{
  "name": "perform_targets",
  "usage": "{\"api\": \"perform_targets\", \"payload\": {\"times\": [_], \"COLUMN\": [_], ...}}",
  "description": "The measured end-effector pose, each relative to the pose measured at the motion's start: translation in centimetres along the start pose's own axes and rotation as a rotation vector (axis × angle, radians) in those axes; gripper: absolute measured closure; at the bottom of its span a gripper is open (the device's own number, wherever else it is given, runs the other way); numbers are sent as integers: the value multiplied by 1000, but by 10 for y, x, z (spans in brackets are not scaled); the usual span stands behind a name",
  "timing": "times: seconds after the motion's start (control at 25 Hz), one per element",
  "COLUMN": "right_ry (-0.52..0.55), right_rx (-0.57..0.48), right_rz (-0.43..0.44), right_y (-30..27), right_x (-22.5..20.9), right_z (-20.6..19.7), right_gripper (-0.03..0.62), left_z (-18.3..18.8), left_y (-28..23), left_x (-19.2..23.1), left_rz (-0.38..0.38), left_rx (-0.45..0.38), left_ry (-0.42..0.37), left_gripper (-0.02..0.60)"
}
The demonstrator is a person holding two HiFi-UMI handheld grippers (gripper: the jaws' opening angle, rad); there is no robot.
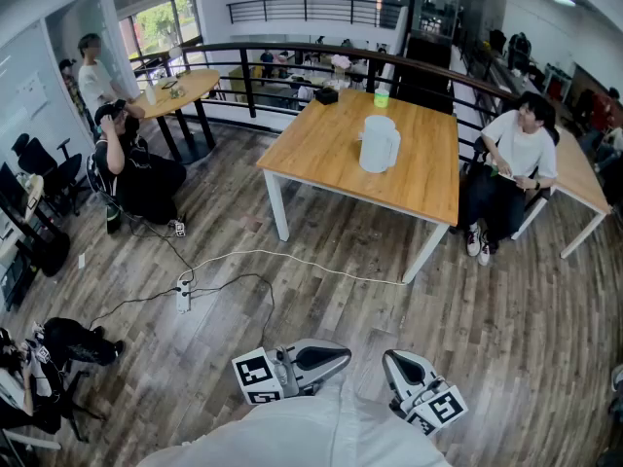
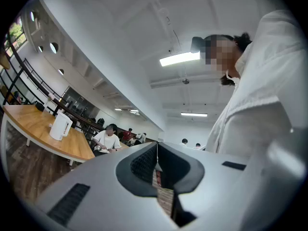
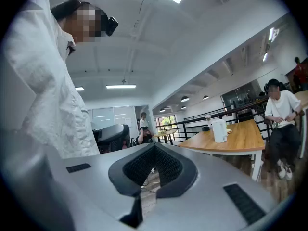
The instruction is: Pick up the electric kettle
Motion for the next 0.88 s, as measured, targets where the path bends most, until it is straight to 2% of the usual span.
{"api": "perform_targets", "payload": {"times": [0.36, 0.6, 0.88], "right_ry": [0, -21, -24], "right_rx": [4, -58, -66], "right_rz": [10, 57, 61], "right_y": [-9, -8, -2], "right_x": [4, 9, 3], "right_z": [1, 7, 11], "right_gripper": [582, 579, 579], "left_z": [4, 3, 0], "left_y": [7, 6, -3], "left_x": [2, 1, -1], "left_rz": [10, 12, 6], "left_rx": [-4, 1, 19], "left_ry": [-4, -4, -6], "left_gripper": [574, 574, 574]}}
Point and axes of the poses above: the fingertips, and each gripper's own axes: y backward along the fingers, x to its left, z out of its top, the point moved 3 cm from there along y, backward along the fingers, and after that the axes turned 1 degree about x, right-handed, at the moved point
